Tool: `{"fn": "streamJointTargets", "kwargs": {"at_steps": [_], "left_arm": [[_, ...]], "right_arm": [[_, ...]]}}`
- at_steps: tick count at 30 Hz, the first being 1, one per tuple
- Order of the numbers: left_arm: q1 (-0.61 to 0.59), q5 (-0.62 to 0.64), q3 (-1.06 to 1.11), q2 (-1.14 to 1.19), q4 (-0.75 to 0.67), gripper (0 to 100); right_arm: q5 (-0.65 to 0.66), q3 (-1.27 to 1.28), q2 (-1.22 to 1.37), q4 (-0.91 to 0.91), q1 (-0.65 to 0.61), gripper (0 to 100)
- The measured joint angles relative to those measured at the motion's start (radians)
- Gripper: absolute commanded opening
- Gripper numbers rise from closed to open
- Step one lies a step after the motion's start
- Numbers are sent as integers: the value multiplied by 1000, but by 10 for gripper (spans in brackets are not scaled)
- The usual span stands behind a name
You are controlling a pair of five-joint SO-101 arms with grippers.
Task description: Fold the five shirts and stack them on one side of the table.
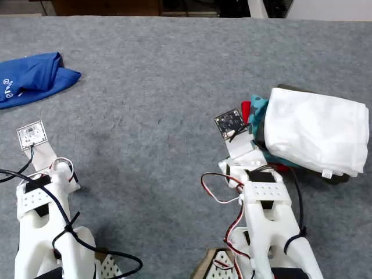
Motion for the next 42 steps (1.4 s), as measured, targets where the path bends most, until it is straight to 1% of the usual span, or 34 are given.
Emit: {"fn": "streamJointTargets", "kwargs": {"at_steps": [2, 6, 8, 10, 13, 17, 24, 28, 31, 35, 38, 42], "left_arm": [[-35, 14, -72, 3, 69, 48], [-117, 95, -307, 34, 210, 175], [-150, 126, -457, 91, 270, 185], [-172, 129, -611, 178, 316, 185], [-210, 129, -836, 370, 347, 185], [-284, 129, -1138, 700, 391, 185], [-414, 129, -1729, 1241, 562, 185], [-450, 129, -2082, 1496, 649, 185], [-471, 129, -2332, 1662, 675, 185], [-489, 129, -2602, 1840, 680, 185], [-491, 129, -2730, 1947, 680, 184], [-489, 130, -2812, 2064, 674, 179]], "right_arm": [[0, 0, 0, 0, 0, 38], [0, 0, 0, 0, 0, 38], [0, 0, 0, 0, 0, 38], [0, 0, 0, 0, 0, 38], [0, 0, 0, 0, 0, 38], [0, 0, 0, 0, 0, 38], [0, 0, 0, 0, 0, 38], [0, 0, 0, 0, 0, 38], [0, 0, 0, 0, 0, 38], [0, 0, 0, 0, 0, 38], [0, 0, 0, 0, 0, 38], [0, 0, 0, 0, 0, 38]]}}
